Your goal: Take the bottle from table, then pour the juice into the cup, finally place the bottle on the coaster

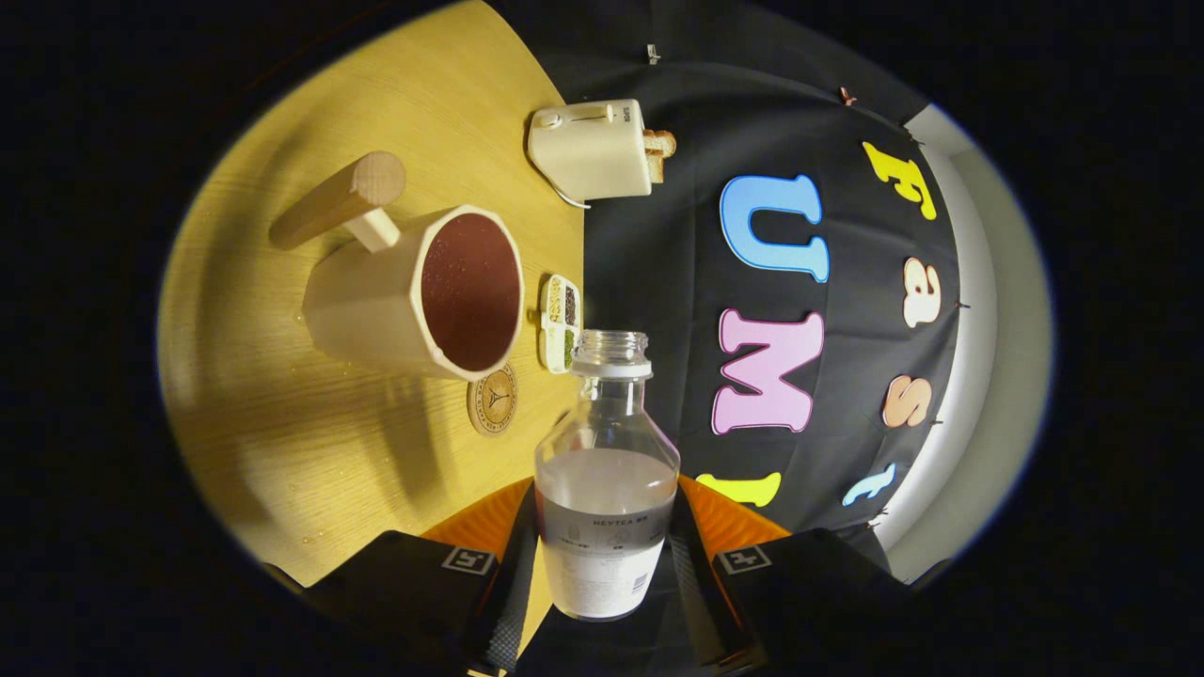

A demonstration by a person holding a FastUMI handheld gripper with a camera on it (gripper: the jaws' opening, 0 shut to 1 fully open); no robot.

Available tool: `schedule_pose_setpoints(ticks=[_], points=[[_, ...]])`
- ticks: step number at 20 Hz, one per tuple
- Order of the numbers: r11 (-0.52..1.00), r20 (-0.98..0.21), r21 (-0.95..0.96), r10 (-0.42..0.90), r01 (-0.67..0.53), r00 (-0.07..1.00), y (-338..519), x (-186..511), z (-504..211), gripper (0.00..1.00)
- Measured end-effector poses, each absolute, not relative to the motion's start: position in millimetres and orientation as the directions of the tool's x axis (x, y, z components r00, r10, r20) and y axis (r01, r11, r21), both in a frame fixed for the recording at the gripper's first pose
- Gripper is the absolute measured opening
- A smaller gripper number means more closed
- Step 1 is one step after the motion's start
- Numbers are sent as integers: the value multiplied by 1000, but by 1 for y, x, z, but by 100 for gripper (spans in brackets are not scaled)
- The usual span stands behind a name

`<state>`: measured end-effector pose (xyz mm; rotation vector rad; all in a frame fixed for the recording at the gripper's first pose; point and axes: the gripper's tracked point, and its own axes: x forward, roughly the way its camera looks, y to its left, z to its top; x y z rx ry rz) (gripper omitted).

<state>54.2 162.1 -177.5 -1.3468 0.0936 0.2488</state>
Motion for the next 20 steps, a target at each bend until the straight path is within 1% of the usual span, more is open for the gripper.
schedule_pose_setpoints(ticks=[9, 20], points=[[57, -191, -977, 185, -205, 964, 169, 55, -173, 70], [-12, -195, -980, 196, -196, 961, 170, 55, -181, 70]])
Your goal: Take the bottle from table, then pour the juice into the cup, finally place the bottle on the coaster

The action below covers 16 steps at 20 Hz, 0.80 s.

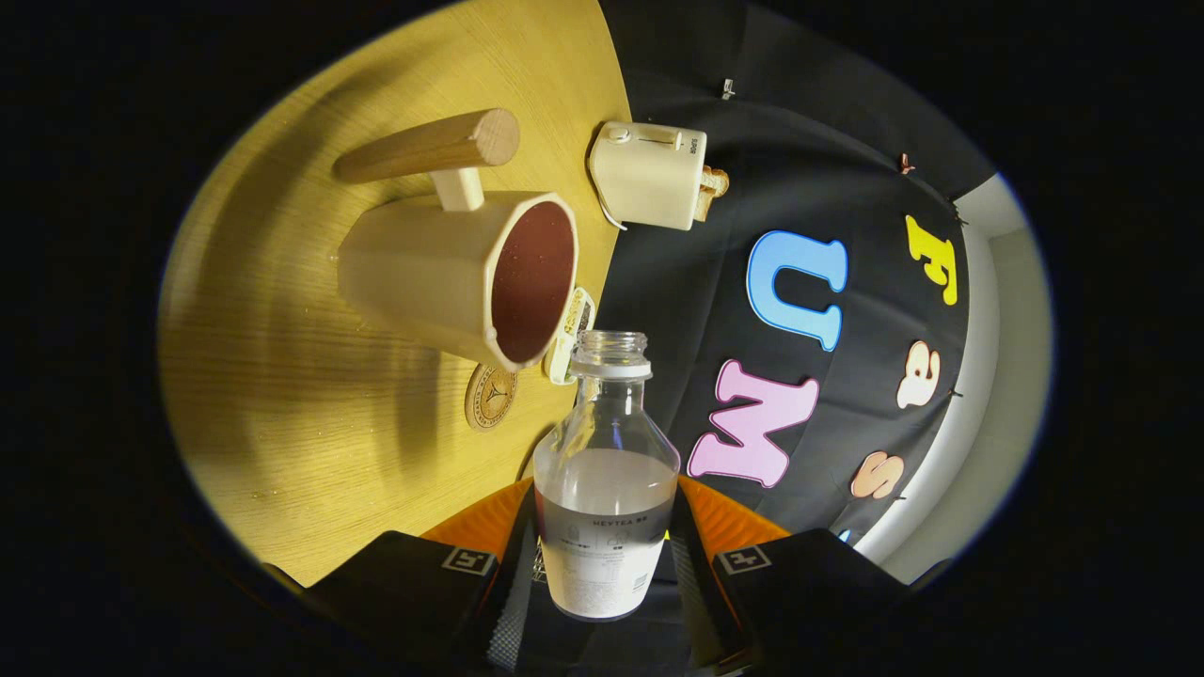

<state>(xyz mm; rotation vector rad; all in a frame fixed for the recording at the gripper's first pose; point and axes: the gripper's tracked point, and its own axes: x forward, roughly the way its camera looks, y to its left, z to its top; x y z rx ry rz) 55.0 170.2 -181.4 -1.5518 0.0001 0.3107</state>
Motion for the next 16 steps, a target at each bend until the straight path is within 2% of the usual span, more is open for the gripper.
schedule_pose_setpoints(ticks=[16], points=[[-72, -189, -981, 203, -178, 961, 166, 60, -179, 70]])
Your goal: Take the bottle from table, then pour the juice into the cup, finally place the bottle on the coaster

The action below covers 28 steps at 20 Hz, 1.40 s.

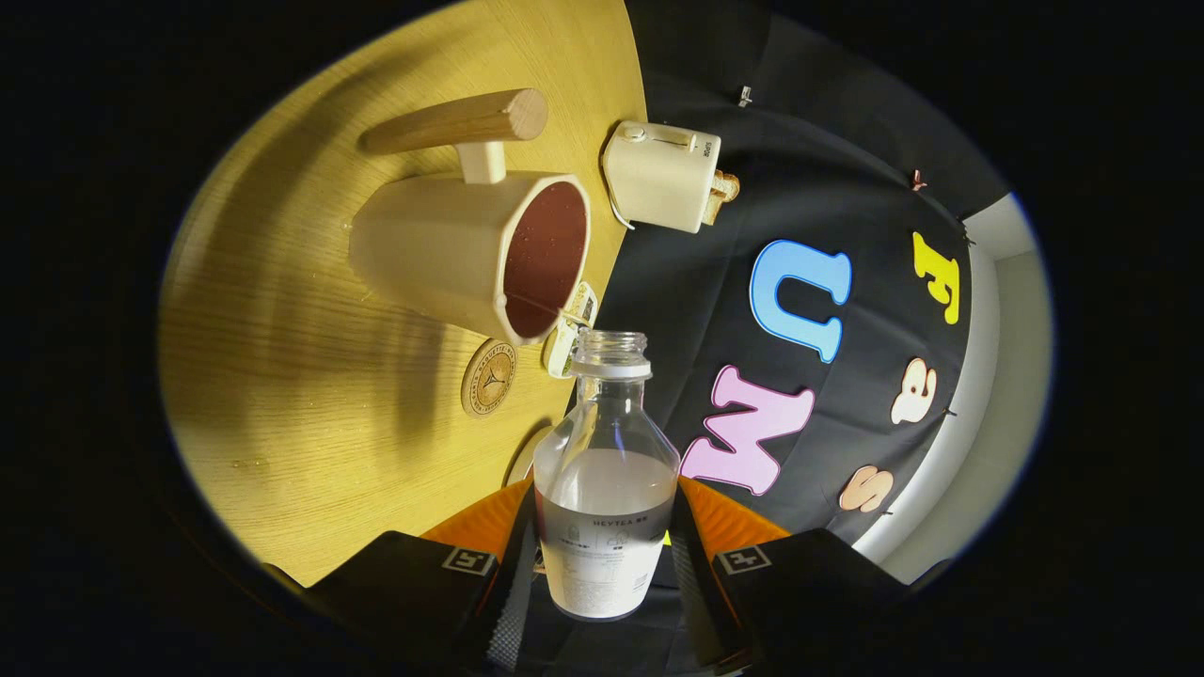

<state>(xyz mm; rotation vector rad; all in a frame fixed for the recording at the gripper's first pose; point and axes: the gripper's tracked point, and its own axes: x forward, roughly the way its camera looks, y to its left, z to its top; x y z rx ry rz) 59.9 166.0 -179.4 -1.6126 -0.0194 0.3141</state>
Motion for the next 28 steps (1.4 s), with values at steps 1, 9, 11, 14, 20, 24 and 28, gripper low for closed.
schedule_pose_setpoints(ticks=[1, 9, 11, 14, 20, 24, 28], points=[[-74, -190, -981, 205, -178, 960, 166, 59, -179, 70], [-100, -180, -982, 217, -162, 959, 168, 58, -176, 70], [-105, -177, -982, 217, -158, 960, 166, 59, -175, 70], [-111, -175, -982, 220, -154, 960, 166, 60, -174, 70], [-134, -168, -981, 237, -139, 957, 169, 60, -170, 70], [-150, -168, -980, 246, -133, 955, 170, 61, -168, 70], [-161, -165, -979, 252, -127, 953, 171, 62, -167, 70]])
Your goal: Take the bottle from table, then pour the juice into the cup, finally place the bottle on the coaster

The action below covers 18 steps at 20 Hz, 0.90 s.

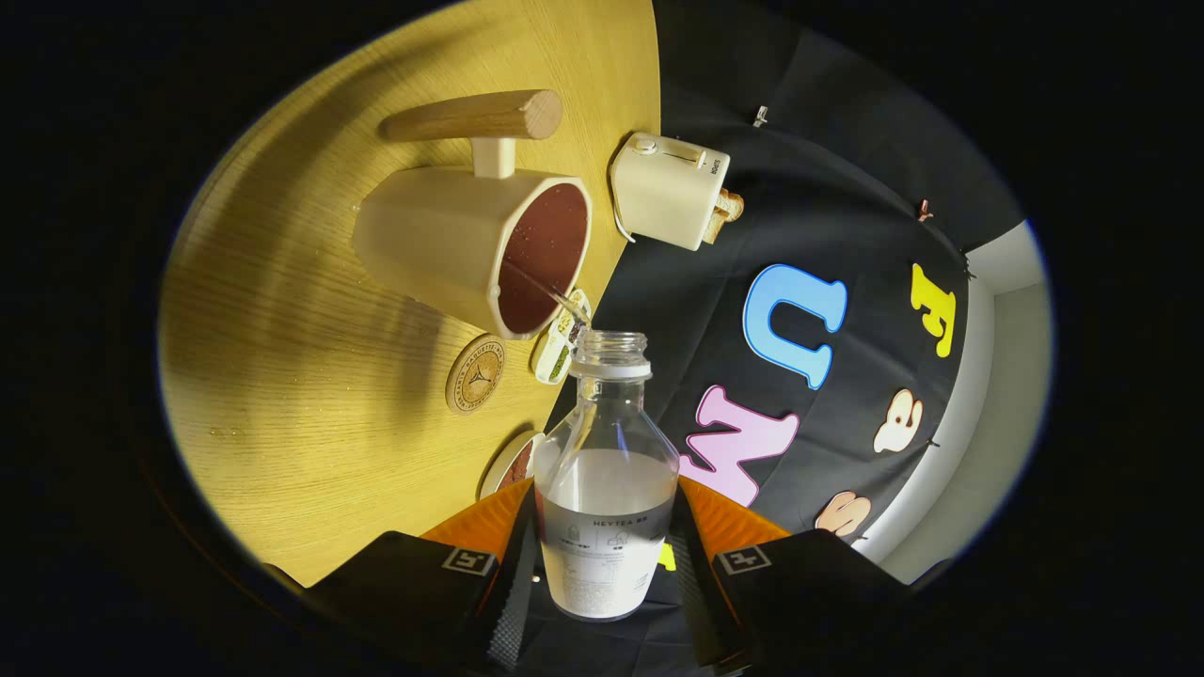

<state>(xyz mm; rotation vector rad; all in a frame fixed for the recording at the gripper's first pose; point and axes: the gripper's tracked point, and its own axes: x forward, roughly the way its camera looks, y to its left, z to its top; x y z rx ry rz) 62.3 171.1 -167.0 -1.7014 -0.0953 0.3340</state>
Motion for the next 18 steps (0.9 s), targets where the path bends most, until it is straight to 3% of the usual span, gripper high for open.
schedule_pose_setpoints(ticks=[18], points=[[-246, -126, -968, 297, -52, 946, 179, 67, -161, 70]])
